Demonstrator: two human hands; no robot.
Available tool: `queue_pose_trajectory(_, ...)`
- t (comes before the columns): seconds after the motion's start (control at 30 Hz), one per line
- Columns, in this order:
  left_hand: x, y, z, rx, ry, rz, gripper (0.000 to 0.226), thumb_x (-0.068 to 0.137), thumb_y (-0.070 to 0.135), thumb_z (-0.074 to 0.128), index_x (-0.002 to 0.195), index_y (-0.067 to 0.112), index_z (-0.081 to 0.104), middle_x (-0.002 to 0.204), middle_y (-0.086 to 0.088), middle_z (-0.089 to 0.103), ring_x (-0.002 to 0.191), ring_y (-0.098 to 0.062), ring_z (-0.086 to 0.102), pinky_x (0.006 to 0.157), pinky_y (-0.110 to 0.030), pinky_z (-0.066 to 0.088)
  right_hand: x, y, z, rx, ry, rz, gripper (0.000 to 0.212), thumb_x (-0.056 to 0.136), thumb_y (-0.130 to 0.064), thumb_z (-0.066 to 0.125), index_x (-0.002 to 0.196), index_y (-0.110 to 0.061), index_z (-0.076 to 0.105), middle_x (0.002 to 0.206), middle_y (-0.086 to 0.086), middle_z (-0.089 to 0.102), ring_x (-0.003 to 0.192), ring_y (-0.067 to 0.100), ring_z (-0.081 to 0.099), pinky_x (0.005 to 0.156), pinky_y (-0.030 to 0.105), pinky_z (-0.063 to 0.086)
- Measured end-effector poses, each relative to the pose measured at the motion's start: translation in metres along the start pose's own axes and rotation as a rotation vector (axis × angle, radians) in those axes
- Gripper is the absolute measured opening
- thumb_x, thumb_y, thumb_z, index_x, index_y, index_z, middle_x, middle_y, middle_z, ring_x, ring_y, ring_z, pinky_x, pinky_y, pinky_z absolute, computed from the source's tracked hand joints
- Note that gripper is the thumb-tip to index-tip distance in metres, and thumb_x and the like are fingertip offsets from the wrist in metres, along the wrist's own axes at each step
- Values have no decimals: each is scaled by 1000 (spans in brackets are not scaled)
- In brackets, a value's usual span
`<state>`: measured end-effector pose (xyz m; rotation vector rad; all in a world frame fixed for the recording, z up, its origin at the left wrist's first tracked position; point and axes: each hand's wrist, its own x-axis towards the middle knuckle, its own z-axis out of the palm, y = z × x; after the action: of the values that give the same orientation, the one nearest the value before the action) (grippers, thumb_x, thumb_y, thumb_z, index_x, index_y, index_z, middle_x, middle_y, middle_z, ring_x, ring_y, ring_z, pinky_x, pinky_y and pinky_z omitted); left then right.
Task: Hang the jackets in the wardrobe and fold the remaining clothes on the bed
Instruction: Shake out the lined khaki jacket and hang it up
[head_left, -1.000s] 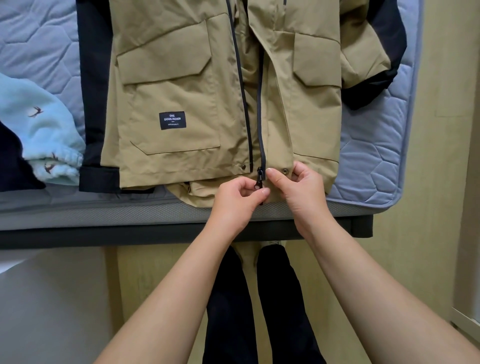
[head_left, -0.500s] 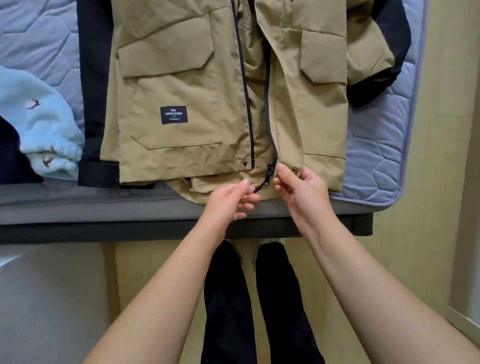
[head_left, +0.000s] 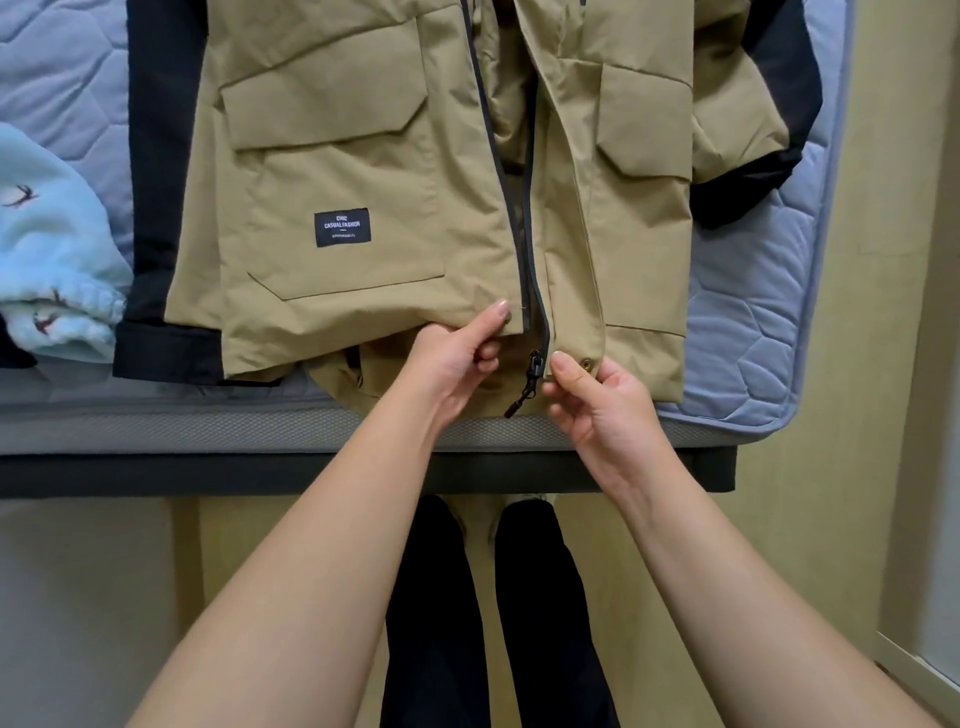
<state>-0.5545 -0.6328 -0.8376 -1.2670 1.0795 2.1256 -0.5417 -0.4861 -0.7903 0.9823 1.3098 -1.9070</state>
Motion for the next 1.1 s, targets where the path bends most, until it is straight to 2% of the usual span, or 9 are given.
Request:
queue_pose_trajectory(0.07,-17,9,0,108,-69,70,19,83,19,70,77,3,64,55,0,51,44,-8,41,44,-19,40,-3,0,0,24,-6,-7,22,68,-21,71,89,-16,68,73,-7,69,60,3,61,51,14,47)
queue_pose_trajectory(0.17,-40,24,1,145,-96,165,12,84,13,68,80,2,67,59,-1,58,47,-6,46,45,-17,41,-7,-2,1,78,-24,-10,12,69,-20,71,81,-19,72,73,-6,69,60,3,61,51,14,47)
queue_pose_trajectory(0.27,-57,29,8,203,-74,240,7,81,12,71,79,6,70,64,0,65,50,-4,52,50,-17,46,-10,-5,3,124,-60,-14,8,70,-20,70,77,-21,75,75,-6,69,59,3,60,50,14,47)
queue_pose_trajectory(0.4,-67,28,18,312,-28,317,9,79,15,73,72,10,70,55,3,62,51,-8,53,53,-21,46,-14,-6,8,177,-99,-37,10,74,-18,67,72,-23,76,72,-7,68,57,2,59,49,14,46)
queue_pose_trajectory(0.63,-71,29,21,327,22,452,15,80,9,73,66,11,67,51,5,61,47,-6,53,48,-17,45,-15,-4,11,221,-105,-47,12,74,-16,67,75,-23,76,75,-5,69,59,3,60,50,15,47)
queue_pose_trajectory(0.93,-71,31,21,343,-6,488,13,80,9,73,68,11,68,55,2,63,48,-7,55,48,-18,45,-16,-4,14,271,-120,-74,13,75,-14,66,76,-21,76,75,-3,69,59,5,61,49,14,48)
queue_pose_trajectory(1.1,-72,30,21,380,-4,483,14,81,9,72,68,9,68,54,1,62,48,-7,55,48,-18,45,-16,-2,19,320,-62,-106,11,73,-11,65,75,-17,74,71,-3,69,56,4,59,49,13,48)
